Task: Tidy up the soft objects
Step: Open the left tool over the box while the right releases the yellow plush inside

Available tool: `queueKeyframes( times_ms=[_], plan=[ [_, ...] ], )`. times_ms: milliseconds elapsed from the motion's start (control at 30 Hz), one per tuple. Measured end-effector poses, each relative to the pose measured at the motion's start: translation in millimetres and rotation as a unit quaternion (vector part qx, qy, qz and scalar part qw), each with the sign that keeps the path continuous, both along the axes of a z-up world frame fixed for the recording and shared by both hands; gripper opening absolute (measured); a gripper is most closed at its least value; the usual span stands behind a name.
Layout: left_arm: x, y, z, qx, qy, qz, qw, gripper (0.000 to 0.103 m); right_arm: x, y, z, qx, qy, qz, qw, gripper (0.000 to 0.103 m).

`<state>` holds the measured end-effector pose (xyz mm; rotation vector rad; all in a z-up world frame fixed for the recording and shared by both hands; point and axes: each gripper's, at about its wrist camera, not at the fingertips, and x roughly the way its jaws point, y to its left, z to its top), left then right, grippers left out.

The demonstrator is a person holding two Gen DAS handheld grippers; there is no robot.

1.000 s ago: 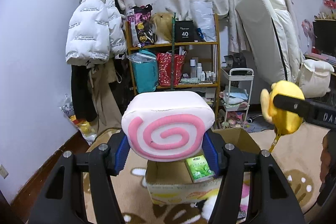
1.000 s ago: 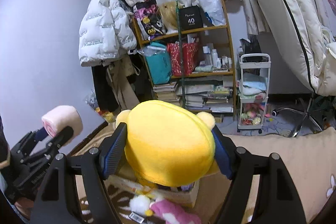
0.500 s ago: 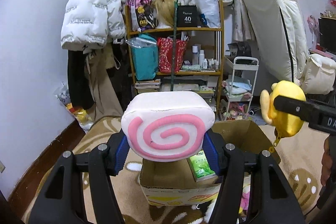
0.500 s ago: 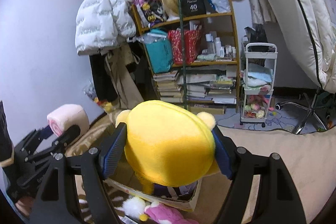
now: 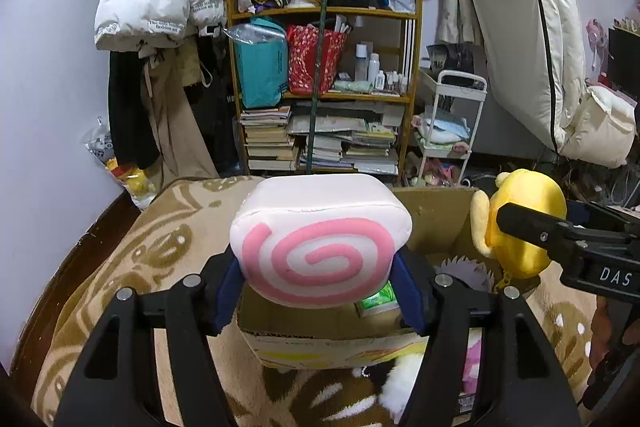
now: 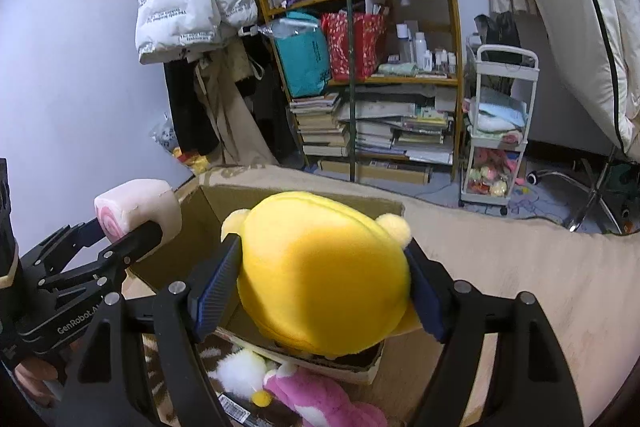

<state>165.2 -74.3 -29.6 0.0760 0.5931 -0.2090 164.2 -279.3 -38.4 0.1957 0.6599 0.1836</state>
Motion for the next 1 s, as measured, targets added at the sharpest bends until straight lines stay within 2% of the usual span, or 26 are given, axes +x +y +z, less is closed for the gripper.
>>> queueKeyframes(
  times_ms=[467,633,733,867,1000],
  plan=[
    [4,3,-9,0.005,0.032,0.007,0.9995,0.074,3,-11,-10,0.034,0.029,-0.011,0.999,0.086],
    [-3,6,-4,-0.001,0.007,0.006,1.0000,0.095,3,-14,-11,0.049,0.033,-0.010,0.998,0.087],
    [-5,4,-3,0.009,0.003,0.005,0.9999,0.097,1,-11,-9,0.054,0.030,0.001,0.998,0.089],
    [-4,0,-7,0.033,0.010,0.008,0.9994,0.097,-1,-6,-6,0.041,0.028,-0.005,0.999,0.102],
    [-5,2,-10,0.039,0.024,0.011,0.9989,0.097,-6,-5,-8,0.047,0.040,-0.001,0.998,0.103]
  ],
)
